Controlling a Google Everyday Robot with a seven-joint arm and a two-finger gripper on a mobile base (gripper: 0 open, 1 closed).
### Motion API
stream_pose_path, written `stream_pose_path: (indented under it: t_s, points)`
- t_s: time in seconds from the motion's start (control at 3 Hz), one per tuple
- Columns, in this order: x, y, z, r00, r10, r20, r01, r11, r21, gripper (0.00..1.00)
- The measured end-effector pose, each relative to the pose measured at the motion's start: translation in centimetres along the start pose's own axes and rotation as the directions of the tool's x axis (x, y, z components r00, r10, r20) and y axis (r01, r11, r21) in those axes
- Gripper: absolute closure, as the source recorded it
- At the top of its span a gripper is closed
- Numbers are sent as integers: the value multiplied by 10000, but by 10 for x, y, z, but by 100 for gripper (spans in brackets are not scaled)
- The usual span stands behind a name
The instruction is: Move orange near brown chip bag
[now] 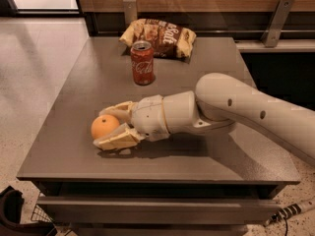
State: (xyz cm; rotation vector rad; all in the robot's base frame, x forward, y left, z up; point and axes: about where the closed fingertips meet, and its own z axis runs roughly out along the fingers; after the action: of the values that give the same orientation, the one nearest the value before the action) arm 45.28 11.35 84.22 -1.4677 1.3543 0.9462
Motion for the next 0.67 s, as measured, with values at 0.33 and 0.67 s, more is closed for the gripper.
stream_pose_path:
  t_s: [0.33, 0.67]
  points:
    - [-2, 1, 2, 10000, -33, -3, 33, 10000, -42, 99]
    - [-3, -3, -4, 10000, 33, 29, -33, 10000, 61, 100]
